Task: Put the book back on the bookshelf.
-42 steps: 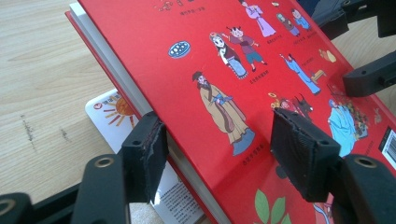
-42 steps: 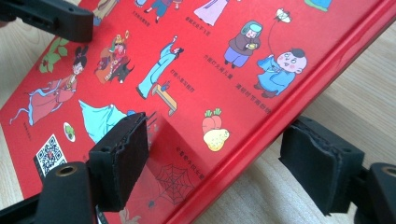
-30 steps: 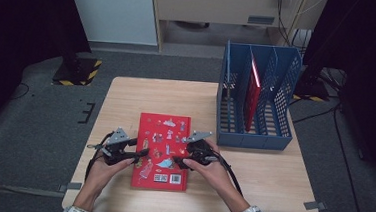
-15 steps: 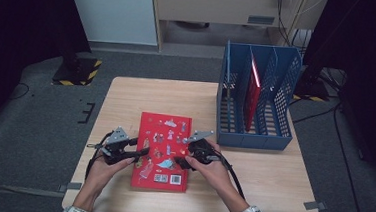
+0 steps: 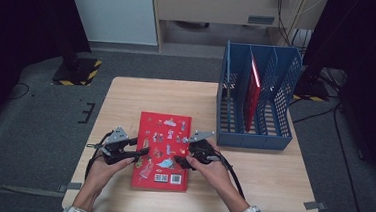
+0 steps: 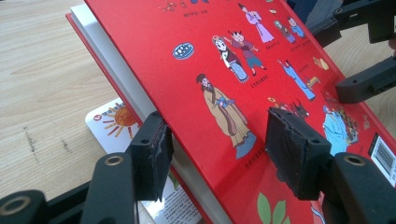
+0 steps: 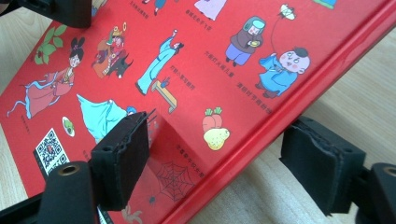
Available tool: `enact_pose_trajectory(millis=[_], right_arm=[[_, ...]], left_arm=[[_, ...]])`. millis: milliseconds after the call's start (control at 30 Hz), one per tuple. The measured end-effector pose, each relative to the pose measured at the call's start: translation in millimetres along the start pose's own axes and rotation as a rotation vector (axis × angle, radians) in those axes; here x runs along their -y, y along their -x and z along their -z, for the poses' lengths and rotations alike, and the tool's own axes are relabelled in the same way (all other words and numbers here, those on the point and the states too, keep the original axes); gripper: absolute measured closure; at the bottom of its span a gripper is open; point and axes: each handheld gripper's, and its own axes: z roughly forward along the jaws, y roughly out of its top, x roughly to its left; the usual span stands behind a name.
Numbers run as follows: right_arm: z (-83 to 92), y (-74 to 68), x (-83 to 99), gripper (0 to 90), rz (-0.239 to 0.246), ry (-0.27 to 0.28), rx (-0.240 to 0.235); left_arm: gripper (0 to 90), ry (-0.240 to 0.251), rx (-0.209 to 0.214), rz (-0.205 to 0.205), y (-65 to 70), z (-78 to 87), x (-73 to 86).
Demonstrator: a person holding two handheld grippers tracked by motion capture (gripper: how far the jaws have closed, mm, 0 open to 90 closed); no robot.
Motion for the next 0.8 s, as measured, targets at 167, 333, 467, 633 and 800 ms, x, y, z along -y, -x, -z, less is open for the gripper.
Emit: enact_pose_trajectory(millis=[167,333,467,633,800], right_arm=[[7.4,-0.9,-2.7,30.8,0.017,0.036,0.012],[19.6,-2.8,-6.6,37.0,0.037,0.084,0.02],[25.8,-3.8,-10.7,37.8,0.046,0.113,0.02],[29.3,-3.0,-15.2,38.9,0.055,0.138,0.023],[33.2,-2.5,-19.4,38.9,0.058,0.148,0.014]], left_arm=[[43.5,0.015,0.002,0.002,0.9,4.5,-3.2],[44.9,0.039,-0.005,0.008,2.4,11.1,-6.7],[48.9,0.049,0.009,-0.016,4.7,17.0,-12.1],[49.0,0.056,0.004,-0.003,3.7,17.0,-13.7],[48.9,0.062,-0.012,-0.017,6.0,17.4,-17.2]])
